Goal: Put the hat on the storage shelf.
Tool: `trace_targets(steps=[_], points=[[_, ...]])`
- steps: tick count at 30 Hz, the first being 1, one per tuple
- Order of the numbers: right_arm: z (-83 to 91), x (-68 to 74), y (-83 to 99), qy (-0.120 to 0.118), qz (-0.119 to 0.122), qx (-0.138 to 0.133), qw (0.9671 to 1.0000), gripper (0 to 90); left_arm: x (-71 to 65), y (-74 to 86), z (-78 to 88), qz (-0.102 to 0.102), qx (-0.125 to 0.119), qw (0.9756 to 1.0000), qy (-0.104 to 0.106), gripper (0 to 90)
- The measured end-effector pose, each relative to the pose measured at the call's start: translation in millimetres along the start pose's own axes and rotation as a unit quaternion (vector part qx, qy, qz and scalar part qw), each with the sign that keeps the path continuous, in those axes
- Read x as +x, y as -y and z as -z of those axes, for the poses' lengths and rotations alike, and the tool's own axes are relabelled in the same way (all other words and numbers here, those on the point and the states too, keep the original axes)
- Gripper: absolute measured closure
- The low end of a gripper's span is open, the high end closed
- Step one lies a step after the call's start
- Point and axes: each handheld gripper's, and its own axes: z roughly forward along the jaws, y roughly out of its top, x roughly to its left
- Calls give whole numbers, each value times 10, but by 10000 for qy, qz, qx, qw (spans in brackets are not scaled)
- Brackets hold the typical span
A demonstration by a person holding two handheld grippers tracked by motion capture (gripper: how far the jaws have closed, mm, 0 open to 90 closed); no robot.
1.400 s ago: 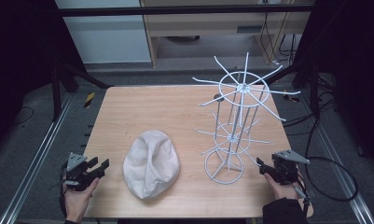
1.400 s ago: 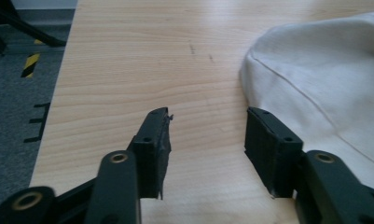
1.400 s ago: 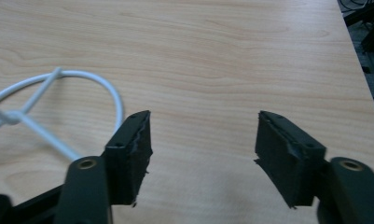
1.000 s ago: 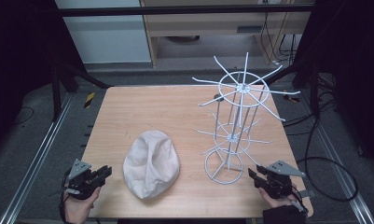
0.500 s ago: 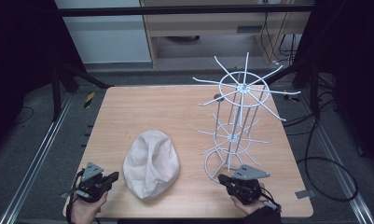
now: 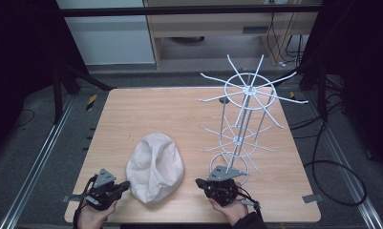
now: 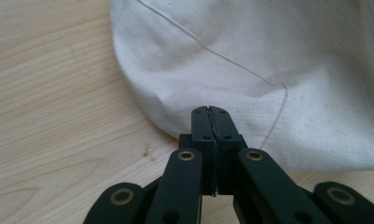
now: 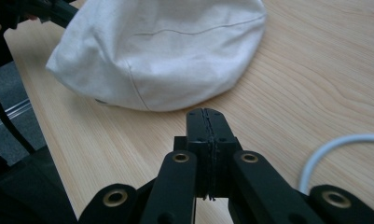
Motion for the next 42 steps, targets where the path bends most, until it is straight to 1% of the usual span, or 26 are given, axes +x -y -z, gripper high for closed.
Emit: trace_targets(steps=[2, 5, 9, 10, 12, 13, 14, 16, 17, 18, 19, 21, 24, 27, 29, 30, 31, 32, 34, 35, 36, 37, 38, 40, 42], points=[[-44, 33, -19, -38, 7, -19, 10000, 900, -28, -3, -16, -74, 28, 10000, 42, 897], [-74, 51, -11, -3, 27, -39, 10000, 900, -78, -9, -35, -151, 56, 9998, 92, 898], [-63, 39, 4, -8, -39, -88, 10000, 900, -109, -12, -46, -170, 48, 9997, 159, 898], [-62, 42, 19, -16, -64, -153, 9999, 900, -136, -14, -55, -204, 51, 9996, 200, 898], [-64, 48, 29, -32, -70, -175, 9998, 900, -151, -16, -59, -234, 57, 9995, 220, 898], [-76, 67, 51, -32, -71, -235, 9997, 900, -167, -18, -62, -270, 56, 9993, 236, 898], [-83, 76, 63, -17, -96, -283, 9996, 900, -203, -22, -70, -316, 56, 9991, 274, 898], [-88, 86, 73, -16, -130, -310, 9994, 900, -222, -24, -75, -333, 46, 9990, 293, 898], [-99, 111, 82, 15, -107, -371, 9993, 900, -241, -27, -81, -359, 43, 9988, 316, 898], [-105, 126, 81, 32, -83, -408, 9991, 900, -276, -34, -92, -445, 62, 9984, 343, 898], [-105, 126, 81, 32, -83, -408, 9991, 900, -276, -34, -92, -445, 62, 9984, 343, 898], [-112, 177, 73, 37, 1, -528, 9986, 900, -314, -41, -107, -478, 68, 9981, 374, 898], [-130, 211, 73, 25, 43, -554, 9984, 900, -371, -56, -127, -572, 74, 9975, 412, 898], [-141, 221, 79, 32, 24, -555, 9985, 900, -439, -75, -155, -634, 60, 9969, 454, 898], [-137, 228, 83, 28, 16, -605, 9982, 900, -513, -99, -192, -680, 50, 9963, 514, 898], [-131, 228, 82, 22, 10, -631, 9980, 900, -513, -99, -192, -680, 50, 9963, 514, 898], [-131, 228, 82, 22, 10, -631, 9980, 900, -538, -108, -206, -693, 37, 9962, 523, 898], [-118, 226, 78, 1, -21, -697, 9976, 900, -587, -130, -233, -722, 15, 9959, 543, 898], [-106, 230, 74, -10, -50, -748, 9972, 900, -612, -139, -246, -727, 4, 9957, 569, 898], [-106, 230, 74, -10, -50, -748, 9972, 900, -639, -148, -258, -740, -11, 9956, 583, 898], [-93, 235, 69, -41, -65, -806, 9967, 900, -692, -164, -281, -790, -43, 9950, 605, 898], [-93, 235, 69, -41, -65, -806, 9967, 900, -692, -164, -281, -790, -43, 9950, 605, 898], [-84, 249, 62, -76, -103, -873, 9961, 900, -711, -171, -288, -813, -66, 9947, 622, 898], [-81, 254, 59, -98, -94, -913, 9957, 900, -720, -188, -280, -793, -120, 9946, 659, 898], [-85, 270, 49, -139, -125, -970, 9951, 900, -673, -215, -229, -719, -236, 9951, 632, 898]])
